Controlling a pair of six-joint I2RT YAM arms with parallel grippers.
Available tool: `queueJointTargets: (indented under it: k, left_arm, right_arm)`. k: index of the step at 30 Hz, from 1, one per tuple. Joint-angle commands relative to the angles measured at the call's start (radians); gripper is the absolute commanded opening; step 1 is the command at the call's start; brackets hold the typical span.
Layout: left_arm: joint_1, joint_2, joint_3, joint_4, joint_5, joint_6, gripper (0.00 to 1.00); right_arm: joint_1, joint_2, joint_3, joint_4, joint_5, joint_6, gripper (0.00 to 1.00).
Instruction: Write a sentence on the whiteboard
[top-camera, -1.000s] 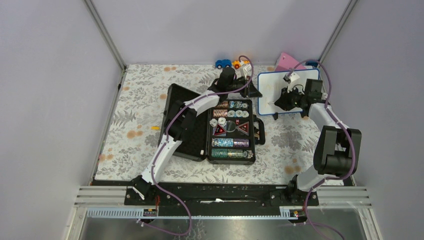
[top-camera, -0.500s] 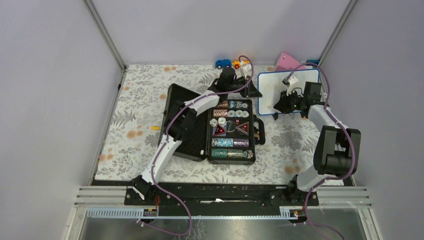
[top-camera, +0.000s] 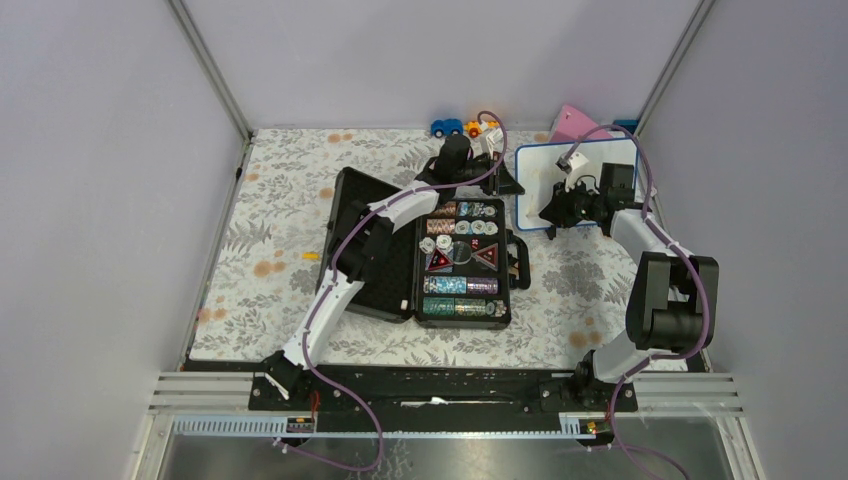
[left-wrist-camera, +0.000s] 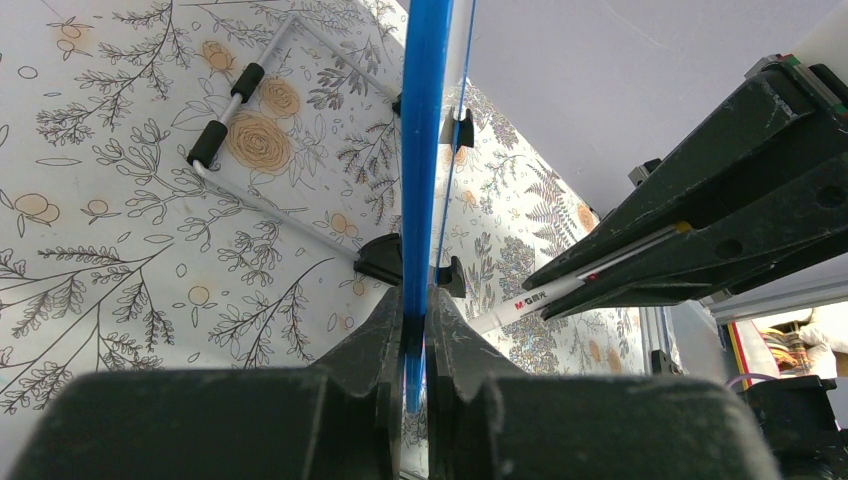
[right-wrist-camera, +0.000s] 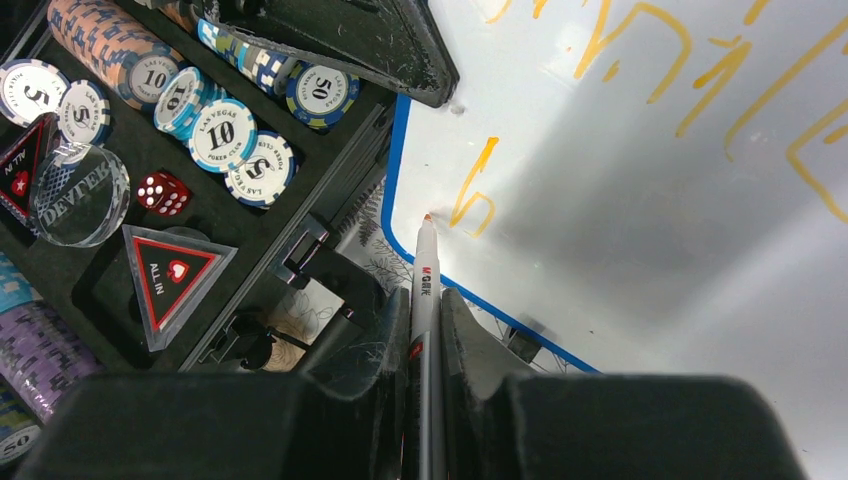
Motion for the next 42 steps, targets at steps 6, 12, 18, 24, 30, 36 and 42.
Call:
queueJointTargets:
  k: [6, 12, 18, 24, 30, 36, 42]
  left_arm:
    - [0.018, -0.042, 0.004, 0.029, -0.006, -0.009, 0.0]
    - [0.019, -0.056, -0.016, 0.025, -0.004, 0.001, 0.0]
    - [0.019, -0.057, -0.019, 0.022, -0.002, 0.001, 0.0]
    - [0.019, -0.064, -0.031, 0.022, -0.001, 0.005, 0.0]
    - [0.019, -0.069, -0.03, 0.017, -0.003, 0.007, 0.0]
    - [0.019, -0.072, -0.043, 0.025, -0.001, 0.004, 0.0]
    - [0.019, -0.07, -0.04, 0.028, -0.002, 0.001, 0.0]
  right_arm:
    - [0.005, -0.087, 0.032, -0.019, -0.038, 0.017, 0.0]
    - [-0.039, -0.115, 0.046, -0.032, -0.062, 0.027, 0.0]
    - [-0.078, -0.111, 0.056, -0.032, -0.067, 0.031, 0.0]
    - [-0.103, -0.104, 0.056, -0.033, -0.071, 0.035, 0.0]
    - [-0.133, -0.08, 0.068, -0.031, -0.098, 0.034, 0.0]
    - [-0.131, -0.077, 0.045, 0.004, -0.1, 0.04, 0.0]
    - [-0.124, -0.053, 0.054, 0.005, -0.106, 0.038, 0.0]
